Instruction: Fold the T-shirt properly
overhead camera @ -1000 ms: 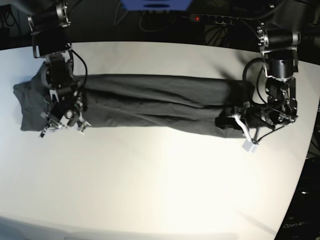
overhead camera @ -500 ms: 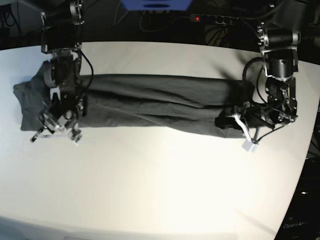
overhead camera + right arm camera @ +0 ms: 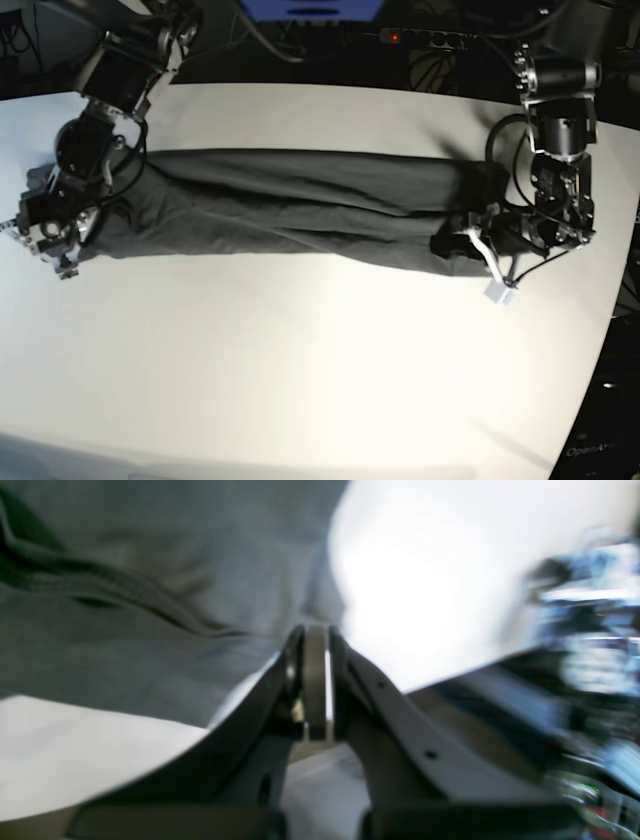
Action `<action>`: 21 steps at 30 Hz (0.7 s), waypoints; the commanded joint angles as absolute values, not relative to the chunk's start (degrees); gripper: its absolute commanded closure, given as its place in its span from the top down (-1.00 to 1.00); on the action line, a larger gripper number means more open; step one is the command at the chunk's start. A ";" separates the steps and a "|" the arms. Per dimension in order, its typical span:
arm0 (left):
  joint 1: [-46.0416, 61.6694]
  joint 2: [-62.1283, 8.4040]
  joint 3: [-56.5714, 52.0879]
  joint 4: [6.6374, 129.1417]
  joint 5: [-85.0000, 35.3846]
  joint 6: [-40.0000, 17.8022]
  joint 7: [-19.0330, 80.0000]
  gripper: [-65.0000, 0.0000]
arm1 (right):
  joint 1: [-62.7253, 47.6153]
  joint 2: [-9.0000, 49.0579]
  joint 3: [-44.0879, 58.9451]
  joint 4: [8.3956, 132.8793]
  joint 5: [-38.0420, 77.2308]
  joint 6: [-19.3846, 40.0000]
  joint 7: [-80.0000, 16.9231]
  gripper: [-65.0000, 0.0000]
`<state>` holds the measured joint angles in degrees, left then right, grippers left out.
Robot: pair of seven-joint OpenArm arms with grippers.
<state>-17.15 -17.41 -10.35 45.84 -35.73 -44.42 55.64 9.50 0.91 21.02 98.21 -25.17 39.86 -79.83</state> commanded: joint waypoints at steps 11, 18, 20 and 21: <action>-15.52 -17.98 -9.63 44.35 -23.96 -40.00 62.29 -0.88 | 10.07 4.70 22.90 88.75 -2.51 40.00 -80.00 -1.00; -14.81 -18.07 -9.63 44.35 -23.96 -40.00 62.02 -0.88 | 10.42 4.97 22.64 86.37 3.65 40.00 -80.00 -1.00; -14.73 -18.07 -9.63 44.26 -23.96 -40.00 61.93 -0.88 | 10.95 4.88 22.64 86.20 3.65 40.00 -80.00 -1.00; -14.73 -18.07 -9.63 44.26 -23.96 -40.00 61.93 -0.88 | 11.12 4.88 22.64 86.20 3.65 40.00 -80.00 -1.00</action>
